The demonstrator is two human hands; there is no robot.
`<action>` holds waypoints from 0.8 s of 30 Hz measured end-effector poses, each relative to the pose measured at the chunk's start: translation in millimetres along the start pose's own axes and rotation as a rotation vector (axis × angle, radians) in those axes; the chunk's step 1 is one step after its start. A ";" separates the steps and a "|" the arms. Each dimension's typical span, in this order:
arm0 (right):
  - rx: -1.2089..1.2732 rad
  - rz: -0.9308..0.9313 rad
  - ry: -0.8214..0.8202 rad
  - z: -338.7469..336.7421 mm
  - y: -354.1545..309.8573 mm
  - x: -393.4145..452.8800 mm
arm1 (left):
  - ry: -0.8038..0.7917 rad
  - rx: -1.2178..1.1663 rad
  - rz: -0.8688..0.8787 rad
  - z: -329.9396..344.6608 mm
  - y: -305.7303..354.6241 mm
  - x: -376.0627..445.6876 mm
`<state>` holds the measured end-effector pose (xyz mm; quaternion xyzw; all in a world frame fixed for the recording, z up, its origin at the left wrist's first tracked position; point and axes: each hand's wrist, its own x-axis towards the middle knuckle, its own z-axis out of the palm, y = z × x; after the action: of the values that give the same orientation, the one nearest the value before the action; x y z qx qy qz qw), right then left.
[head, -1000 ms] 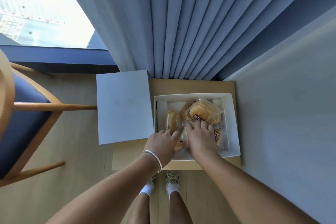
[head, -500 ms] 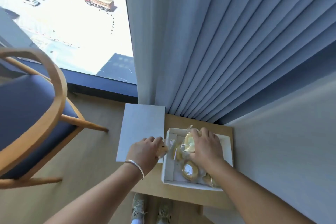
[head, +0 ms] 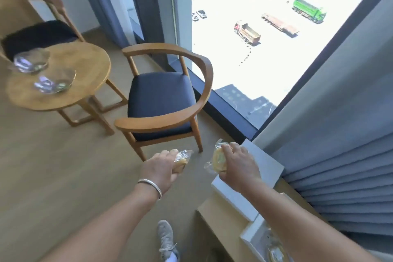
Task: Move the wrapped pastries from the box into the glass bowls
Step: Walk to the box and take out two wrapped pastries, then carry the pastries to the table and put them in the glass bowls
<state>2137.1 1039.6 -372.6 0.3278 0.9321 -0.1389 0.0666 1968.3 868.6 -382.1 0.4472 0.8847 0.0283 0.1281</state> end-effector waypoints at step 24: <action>-0.158 -0.880 -0.028 31.9 -484.1 88.2 | 0.217 -0.082 -0.838 -85.8 -378.4 -212.7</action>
<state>1764.9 720.8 -317.8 -0.1079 0.9896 -0.0870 0.0387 1770.6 477.9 -318.7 0.0385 0.9963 0.0556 0.0526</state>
